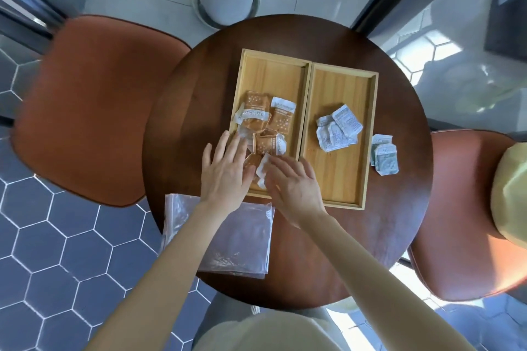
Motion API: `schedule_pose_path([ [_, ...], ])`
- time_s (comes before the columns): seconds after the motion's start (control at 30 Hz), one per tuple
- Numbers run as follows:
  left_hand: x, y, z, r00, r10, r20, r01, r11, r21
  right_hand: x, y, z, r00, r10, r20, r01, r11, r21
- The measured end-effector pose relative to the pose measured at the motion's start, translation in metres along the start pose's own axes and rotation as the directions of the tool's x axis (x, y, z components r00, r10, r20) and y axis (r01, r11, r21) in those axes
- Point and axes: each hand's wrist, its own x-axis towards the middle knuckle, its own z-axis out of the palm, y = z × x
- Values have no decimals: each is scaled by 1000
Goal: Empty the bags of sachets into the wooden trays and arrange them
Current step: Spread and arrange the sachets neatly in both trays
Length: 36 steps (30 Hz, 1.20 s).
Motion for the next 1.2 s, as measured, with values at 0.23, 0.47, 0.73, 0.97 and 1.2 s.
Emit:
schedule_pose_path([
  [0.23, 14, -7, -3, 997, 73, -12, -73, 997, 24, 42, 3, -12, 990, 32, 136, -24, 998, -62],
  [0.47, 36, -11, -4, 994, 96, -52, -95, 995, 35, 66, 28, -21, 997, 72, 43, -70, 997, -32],
  [0.73, 57, -15, -13, 988, 138, -74, -136, 990, 22, 54, 27, -10, 999, -37, -21, 35, 992, -120],
  [0.97, 62, -12, -20, 973, 177, -146, -179, 984, -4, 47, 31, -4, 998, 52, -26, -55, 992, -116],
  [1.2, 47, -3, -41, 964, 75, -253, -150, 945, -290, 47, 27, -5, 996, 85, -29, -88, 990, -108],
])
